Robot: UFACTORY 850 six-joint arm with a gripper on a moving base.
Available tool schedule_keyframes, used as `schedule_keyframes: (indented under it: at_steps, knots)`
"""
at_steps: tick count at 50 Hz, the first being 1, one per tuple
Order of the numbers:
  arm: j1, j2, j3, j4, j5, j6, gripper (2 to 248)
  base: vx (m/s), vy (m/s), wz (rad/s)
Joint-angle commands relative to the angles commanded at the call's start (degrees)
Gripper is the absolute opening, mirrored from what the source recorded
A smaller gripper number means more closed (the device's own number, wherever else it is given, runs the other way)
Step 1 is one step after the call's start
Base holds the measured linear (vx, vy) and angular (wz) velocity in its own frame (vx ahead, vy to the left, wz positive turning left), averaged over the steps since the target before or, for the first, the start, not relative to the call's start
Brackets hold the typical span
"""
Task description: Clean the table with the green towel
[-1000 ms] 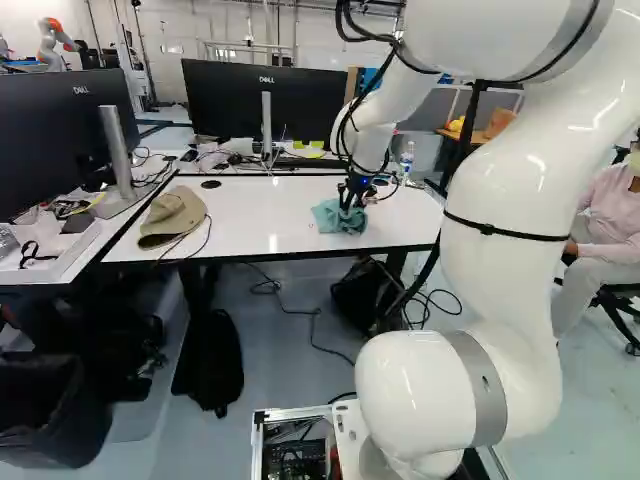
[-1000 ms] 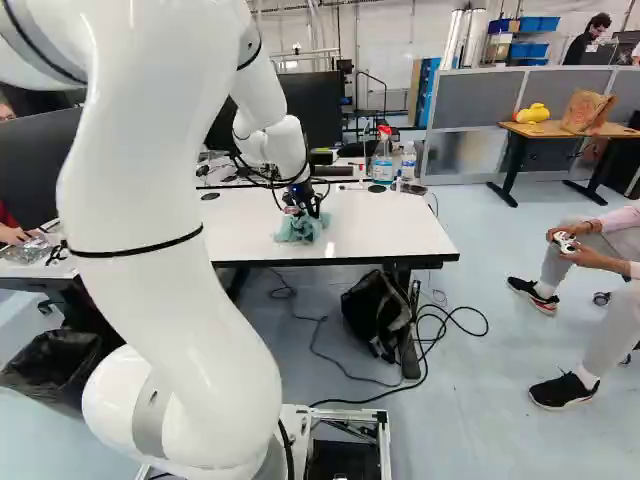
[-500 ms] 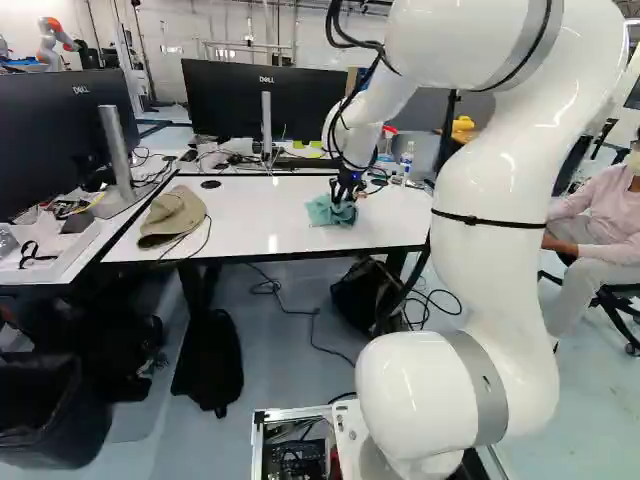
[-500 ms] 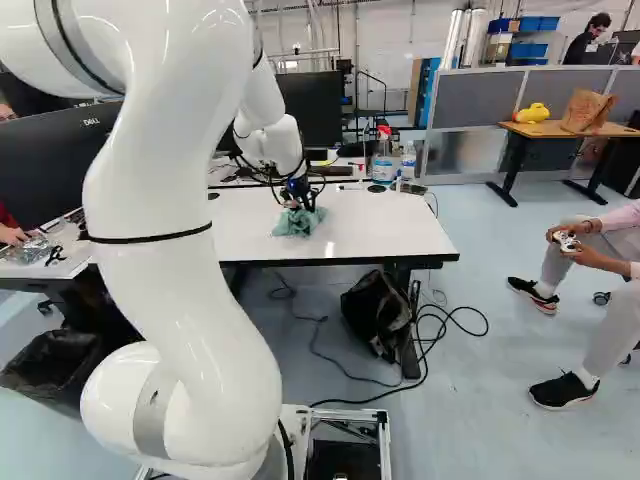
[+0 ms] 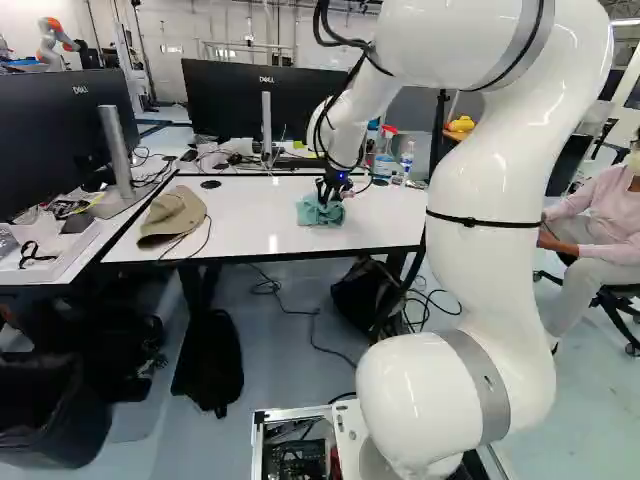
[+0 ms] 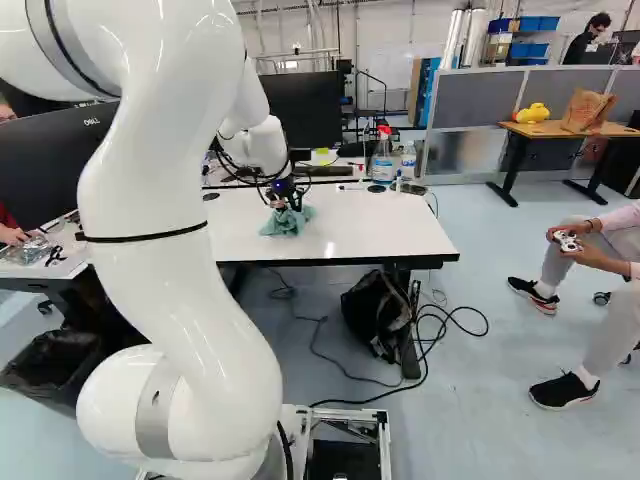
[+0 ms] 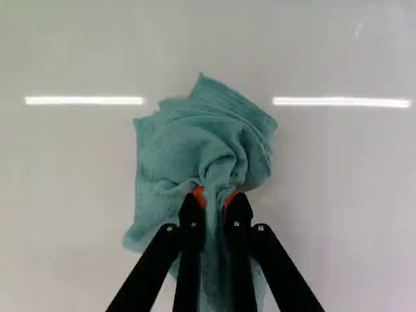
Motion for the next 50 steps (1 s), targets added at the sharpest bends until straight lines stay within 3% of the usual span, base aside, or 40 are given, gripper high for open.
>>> schedule_keyframes:
  at_steps: [32, 50]
  knots:
    - [4.5, 6.0, 7.4, 0.0, 0.0, 0.0, 46, 0.000, 0.000, 0.000]
    - [5.0, 10.5, 12.7, 0.0, 0.0, 0.0, 46, 0.000, 0.000, 0.000]
